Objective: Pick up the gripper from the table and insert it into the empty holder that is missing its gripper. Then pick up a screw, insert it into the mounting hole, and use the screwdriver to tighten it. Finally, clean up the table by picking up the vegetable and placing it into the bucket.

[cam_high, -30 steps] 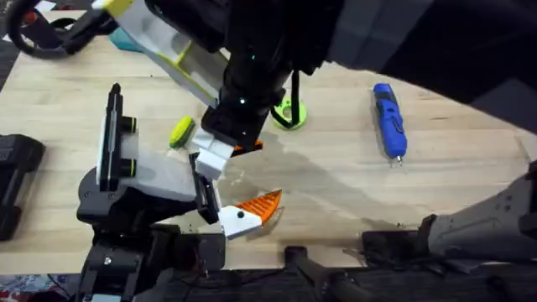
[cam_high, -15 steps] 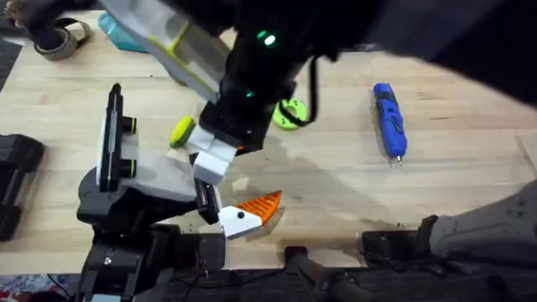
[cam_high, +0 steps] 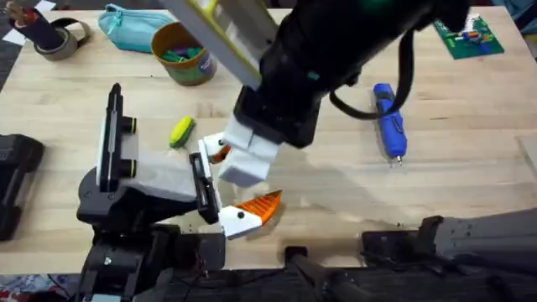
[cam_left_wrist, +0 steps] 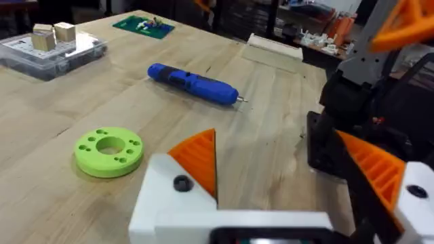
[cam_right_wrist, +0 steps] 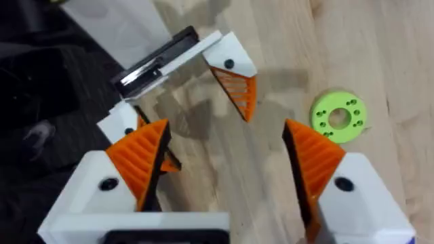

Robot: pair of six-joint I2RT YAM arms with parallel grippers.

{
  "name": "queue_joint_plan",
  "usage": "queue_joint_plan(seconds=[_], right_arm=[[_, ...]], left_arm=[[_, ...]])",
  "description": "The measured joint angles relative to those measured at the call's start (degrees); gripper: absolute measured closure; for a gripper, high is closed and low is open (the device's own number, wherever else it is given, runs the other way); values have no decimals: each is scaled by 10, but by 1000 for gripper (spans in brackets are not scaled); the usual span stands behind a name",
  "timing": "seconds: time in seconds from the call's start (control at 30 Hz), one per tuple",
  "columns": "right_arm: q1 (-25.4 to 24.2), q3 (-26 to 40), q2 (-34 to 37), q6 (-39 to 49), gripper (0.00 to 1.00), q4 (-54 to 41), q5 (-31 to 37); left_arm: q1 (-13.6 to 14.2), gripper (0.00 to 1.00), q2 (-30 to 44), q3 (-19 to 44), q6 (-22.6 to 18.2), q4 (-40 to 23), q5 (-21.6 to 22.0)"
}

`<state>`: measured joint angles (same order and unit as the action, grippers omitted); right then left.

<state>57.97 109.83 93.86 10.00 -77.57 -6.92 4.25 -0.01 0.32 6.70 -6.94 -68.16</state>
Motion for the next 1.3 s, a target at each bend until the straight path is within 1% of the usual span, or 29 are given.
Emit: queue_joint_plan(seconds=[0.1, 0.27, 0.37, 0.5, 0.67, 0.77, 0.83, 0.9, 0.93, 0.97, 1.0, 1.13, 1.3], right_arm=[[-14, -18, -2, 3, 5, 12, 0], [-24, -72, -7, 4, 5, 42, -4], [-24, -113, -26, 4, 5, 68, -16], [-24, -164, -73, 4, 5, 82, -30], [-24, -175, -104, 4, 5, 82, -41], [-24, -175, -106, 4, 5, 82, -46], [-24, -177, -106, 4, 5, 82, -46], [-24, -177, -106, 4, 5, 82, -48], [-24, -177, -106, 4, 5, 82, -48], [-24, -177, -106, 4, 5, 82, -48], [-24, -177, -106, 4, 5, 82, -48], [-24, -177, -106, 4, 5, 82, -48], [-24, -177, -106, 4, 5, 82, -48]], left_arm=[[0, 14, 0, 0, 0, 0, 0], [0, 14, 0, 0, 0, 0, 0], [0, 14, 0, 0, 0, 0, 0], [0, 14, 0, 0, 0, 0, 0], [0, 10, 0, 0, 0, 0, 0], [0, 205, 0, 0, 3, 0, 0], [0, 502, 0, 0, -1, 0, 0], [0, 819, 0, 0, -2, 0, 0], [0, 945, 0, 0, -3, 0, 0], [0, 979, 0, 0, -3, 0, 0], [0, 986, 0, 0, -3, 0, 0], [0, 984, 0, 0, -6, 0, 0], [0, 985, 0, 0, -21, 0, 0]])
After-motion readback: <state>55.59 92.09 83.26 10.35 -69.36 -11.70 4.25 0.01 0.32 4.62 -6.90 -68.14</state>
